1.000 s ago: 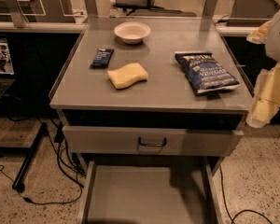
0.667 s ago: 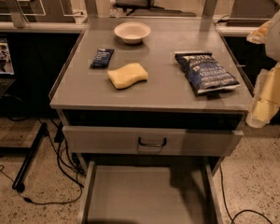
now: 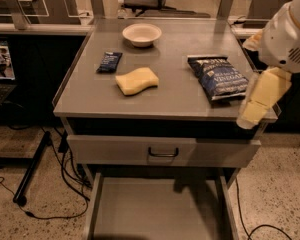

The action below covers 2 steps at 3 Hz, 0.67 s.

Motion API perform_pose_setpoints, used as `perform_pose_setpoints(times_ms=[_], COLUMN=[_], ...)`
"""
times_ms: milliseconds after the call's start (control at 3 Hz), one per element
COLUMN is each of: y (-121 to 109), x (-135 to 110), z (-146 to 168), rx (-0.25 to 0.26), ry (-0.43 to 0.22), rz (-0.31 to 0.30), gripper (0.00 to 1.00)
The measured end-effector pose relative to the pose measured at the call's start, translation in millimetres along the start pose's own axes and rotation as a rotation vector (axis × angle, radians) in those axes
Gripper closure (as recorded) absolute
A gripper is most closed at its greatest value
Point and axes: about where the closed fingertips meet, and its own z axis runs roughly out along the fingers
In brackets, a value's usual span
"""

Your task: Place sponge into middle drawer

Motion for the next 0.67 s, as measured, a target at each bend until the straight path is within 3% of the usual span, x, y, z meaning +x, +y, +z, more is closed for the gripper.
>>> perform_pose_setpoints(times_ms=[333, 667], y=[-16, -28], x=[-29, -62], z=[35, 62], rx=[-0.038, -0.068], ry=[-0.062, -0.07], rz=[0.027, 0.019], gripper=[0.0, 0.0])
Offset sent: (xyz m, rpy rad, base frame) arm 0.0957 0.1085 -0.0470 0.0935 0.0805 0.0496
